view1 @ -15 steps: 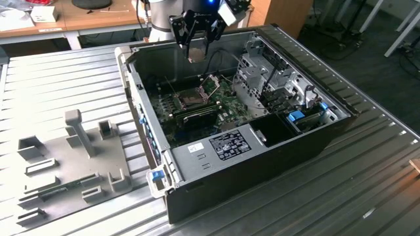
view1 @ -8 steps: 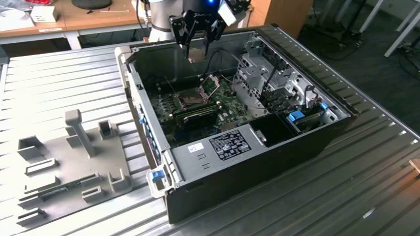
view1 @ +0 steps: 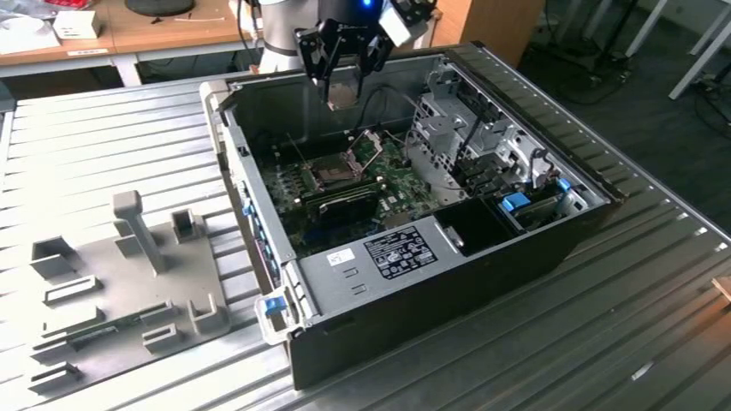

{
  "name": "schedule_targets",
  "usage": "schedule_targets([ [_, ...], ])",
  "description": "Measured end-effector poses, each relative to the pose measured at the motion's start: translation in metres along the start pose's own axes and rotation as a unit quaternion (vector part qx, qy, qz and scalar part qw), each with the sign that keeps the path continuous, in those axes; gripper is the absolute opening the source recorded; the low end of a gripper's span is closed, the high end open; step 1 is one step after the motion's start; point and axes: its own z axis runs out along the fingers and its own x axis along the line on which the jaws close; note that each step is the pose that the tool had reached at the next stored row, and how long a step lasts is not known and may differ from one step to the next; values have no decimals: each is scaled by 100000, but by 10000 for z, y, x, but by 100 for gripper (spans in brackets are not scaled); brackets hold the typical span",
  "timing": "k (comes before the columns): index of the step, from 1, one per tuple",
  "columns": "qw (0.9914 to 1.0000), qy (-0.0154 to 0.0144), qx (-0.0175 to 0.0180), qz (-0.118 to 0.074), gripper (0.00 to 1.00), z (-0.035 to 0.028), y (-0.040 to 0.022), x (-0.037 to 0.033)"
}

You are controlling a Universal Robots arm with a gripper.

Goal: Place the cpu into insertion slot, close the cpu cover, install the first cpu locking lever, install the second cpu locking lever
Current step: 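Place the cpu into insertion slot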

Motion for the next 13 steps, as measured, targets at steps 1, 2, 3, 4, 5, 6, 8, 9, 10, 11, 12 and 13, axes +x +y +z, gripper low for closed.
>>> schedule_targets([
  [1, 100000, 0, 2, -3, 54, 17, -1, -1],
  [2, 100000, 3, 6, -2, 54, 35, -3, -1],
  [3, 100000, 3, 5, -2, 54, 53, -5, -1],
  [4, 100000, 5, 7, 1, 54, 71, -6, -1],
  [5, 100000, 3, 6, -1, 54, 89, -8, -2],
  [6, 100000, 2, 3, -2, 54, 107, -9, -2],
  [8, 100000, 3, 7, -2, 54, 129, -11, -3],
  [9, 100000, 2, 8, 0, 54, 129, -11, -3],
  [10, 100000, 4, 11, -2, 54, 128, -11, -3],
  [11, 100000, 2, 9, -2, 54, 129, -11, -3],
  [12, 100000, 3, 8, -2, 54, 130, -11, -3],
  [13, 100000, 1, 6, 0, 54, 130, -11, -3],
])
